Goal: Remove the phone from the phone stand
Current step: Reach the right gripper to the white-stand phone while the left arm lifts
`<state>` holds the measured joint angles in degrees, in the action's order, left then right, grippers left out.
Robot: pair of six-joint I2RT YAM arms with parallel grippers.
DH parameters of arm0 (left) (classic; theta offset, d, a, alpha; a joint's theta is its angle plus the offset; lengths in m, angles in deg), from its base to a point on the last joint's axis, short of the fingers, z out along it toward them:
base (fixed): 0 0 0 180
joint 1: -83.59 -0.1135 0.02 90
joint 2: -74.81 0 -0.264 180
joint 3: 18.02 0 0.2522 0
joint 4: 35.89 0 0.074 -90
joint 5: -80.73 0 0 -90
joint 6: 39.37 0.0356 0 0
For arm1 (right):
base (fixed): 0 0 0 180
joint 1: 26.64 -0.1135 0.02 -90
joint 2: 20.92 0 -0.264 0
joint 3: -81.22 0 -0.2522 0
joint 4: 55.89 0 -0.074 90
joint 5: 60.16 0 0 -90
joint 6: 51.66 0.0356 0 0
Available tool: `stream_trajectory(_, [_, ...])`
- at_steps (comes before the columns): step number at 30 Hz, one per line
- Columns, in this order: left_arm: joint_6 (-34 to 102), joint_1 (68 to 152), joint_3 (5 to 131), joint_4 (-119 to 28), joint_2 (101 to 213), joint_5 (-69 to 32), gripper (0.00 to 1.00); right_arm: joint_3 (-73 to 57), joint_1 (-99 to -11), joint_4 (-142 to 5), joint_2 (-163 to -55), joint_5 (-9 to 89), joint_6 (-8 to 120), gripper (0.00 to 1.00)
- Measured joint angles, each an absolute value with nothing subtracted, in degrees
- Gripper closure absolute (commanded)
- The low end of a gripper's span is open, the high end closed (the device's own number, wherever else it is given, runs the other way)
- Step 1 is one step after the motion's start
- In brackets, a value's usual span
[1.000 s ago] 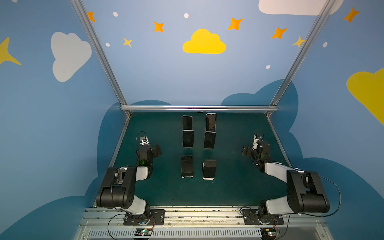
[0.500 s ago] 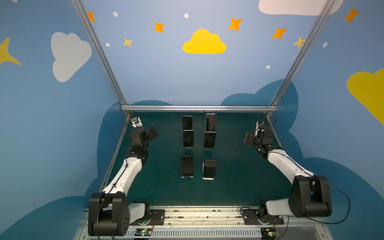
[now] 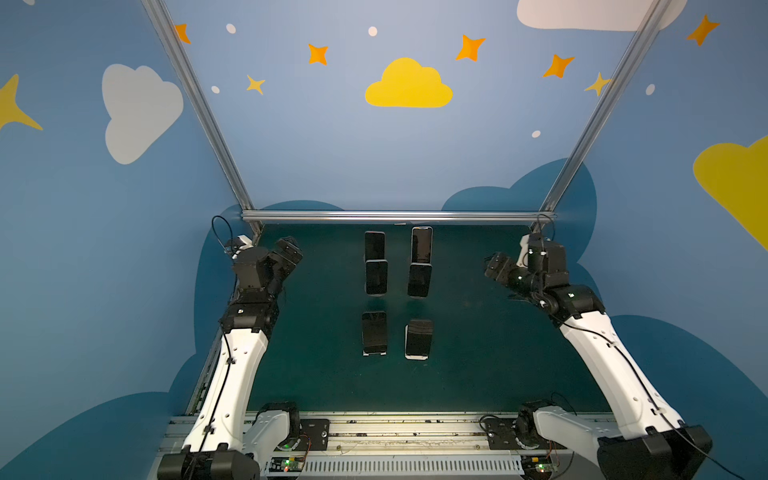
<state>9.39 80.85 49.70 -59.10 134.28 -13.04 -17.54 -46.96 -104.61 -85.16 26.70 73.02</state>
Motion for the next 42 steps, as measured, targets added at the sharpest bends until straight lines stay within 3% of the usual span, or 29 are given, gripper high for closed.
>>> stream_trajectory(3, [7.93, 82.33, 48.41, -59.97, 134.43, -19.22, 0.00, -15.79, -57.43, -108.02, -84.81, 20.08, 74.11, 0.07])
stream_trajectory(8, [7.10, 85.11, 49.61, -62.49, 134.47, -21.32, 0.00, -15.88, -76.11, -113.31, -85.10, 3.53, 79.03, 0.02])
stream_trajectory(12, [6.40, 86.44, 49.63, -63.01, 135.06, -23.62, 0.00, -15.09, -85.32, -113.77, -88.31, -2.61, 81.28, 0.01])
stream_trajectory(21, [6.51, 87.34, 51.34, -63.76, 138.17, -28.82, 0.00, -9.52, -92.66, -115.23, -100.55, -10.24, 88.01, 0.01])
stream_trajectory(34, [6.90, 89.81, 51.34, -63.76, 137.97, -30.72, 0.00, -30.11, -95.70, -96.13, -92.29, -9.30, 86.24, 0.01])
stream_trajectory(42, [6.92, 90.51, 51.34, -63.43, 136.53, -31.79, 0.00, -33.87, -96.29, -89.07, -92.25, -7.57, 84.21, 0.01])
